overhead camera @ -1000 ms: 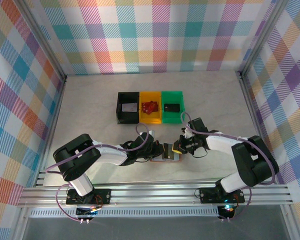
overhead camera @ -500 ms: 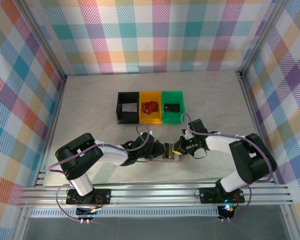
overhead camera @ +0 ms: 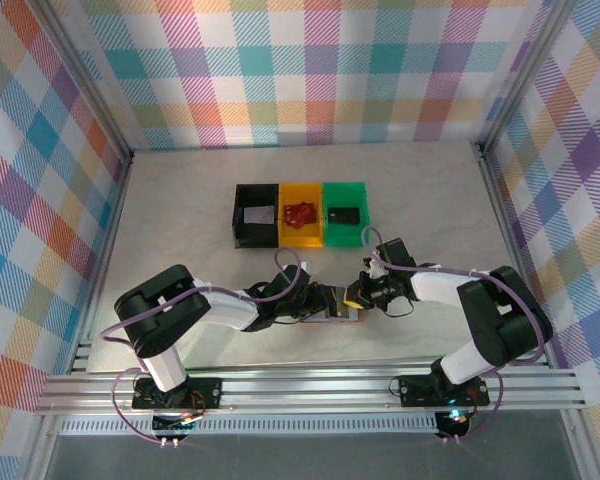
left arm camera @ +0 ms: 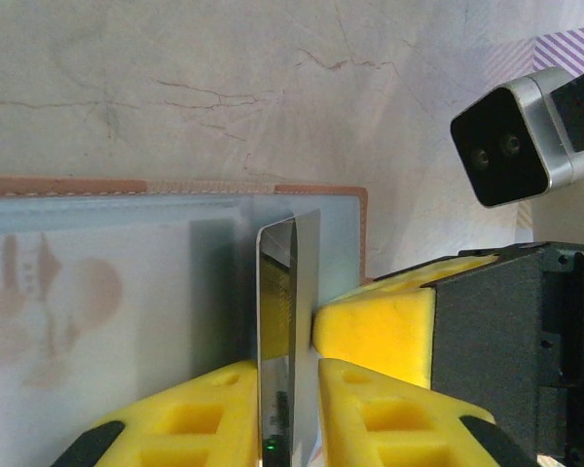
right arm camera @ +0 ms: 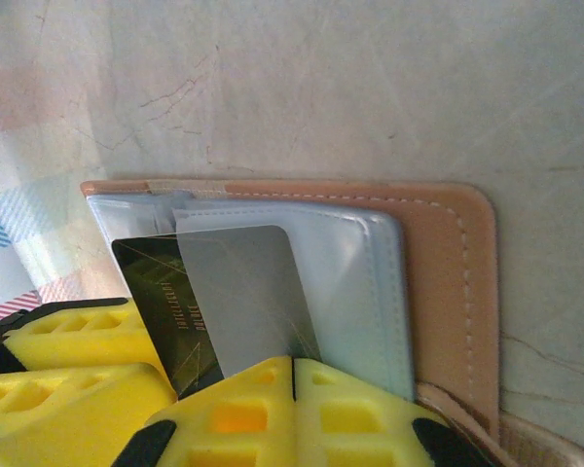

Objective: Take the credit cards out of the card holder

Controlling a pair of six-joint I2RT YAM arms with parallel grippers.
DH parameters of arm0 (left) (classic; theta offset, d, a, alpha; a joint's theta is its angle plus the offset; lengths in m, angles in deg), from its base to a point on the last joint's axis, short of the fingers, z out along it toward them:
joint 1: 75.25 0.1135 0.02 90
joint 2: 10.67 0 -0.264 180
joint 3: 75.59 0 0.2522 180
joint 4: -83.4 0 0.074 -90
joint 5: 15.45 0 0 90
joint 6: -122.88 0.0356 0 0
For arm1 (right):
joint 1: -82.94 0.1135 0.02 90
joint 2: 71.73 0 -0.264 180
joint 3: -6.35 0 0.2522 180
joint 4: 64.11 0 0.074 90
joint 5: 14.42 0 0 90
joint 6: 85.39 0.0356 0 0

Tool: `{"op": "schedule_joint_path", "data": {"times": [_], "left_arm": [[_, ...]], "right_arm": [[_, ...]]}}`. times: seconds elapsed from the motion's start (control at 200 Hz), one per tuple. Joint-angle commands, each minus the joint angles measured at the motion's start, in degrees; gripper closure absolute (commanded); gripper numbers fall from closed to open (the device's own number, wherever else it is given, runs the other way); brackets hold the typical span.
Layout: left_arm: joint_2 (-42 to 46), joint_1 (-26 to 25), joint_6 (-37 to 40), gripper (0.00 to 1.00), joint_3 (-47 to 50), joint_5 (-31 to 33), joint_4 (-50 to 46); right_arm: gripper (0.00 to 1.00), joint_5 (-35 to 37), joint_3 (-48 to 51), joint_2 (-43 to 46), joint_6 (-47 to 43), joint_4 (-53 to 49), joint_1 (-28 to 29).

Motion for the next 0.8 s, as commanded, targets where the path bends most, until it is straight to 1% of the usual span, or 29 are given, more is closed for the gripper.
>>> {"op": "schedule_joint_path", "data": {"times": [0.0, 0.11, 0.3, 0.48, 0.795], "left_arm": [[-1.0, -0.6, -0.2, 0.77, -1.5, -1.1, 3.0], [-1.3, -0.9, -0.4, 0.81, -1.4, -1.2, 4.1], [-1.0, -1.1, -0.3, 1.0, -1.1, -1.2, 4.7], [1.3, -0.7, 0.4, 1.0, 0.6, -0.1, 3.2], [7.7, 1.5, 3.3, 1.0, 1.7, 1.0, -3.1]], "right_arm": [[1.0, -0.5, 1.2, -1.1, -0.1, 0.4, 0.6], [1.0, -0.4, 1.2, -1.1, -0.1, 0.4, 0.7], [1.0, -0.2, 1.1, -0.8, -0.3, -0.2, 0.6], [1.0, 1.3, 1.1, -0.6, -0.8, -1.5, 0.6], [1.0, 2.9, 1.4, -0.6, -1.3, -2.4, 0.6]]}}
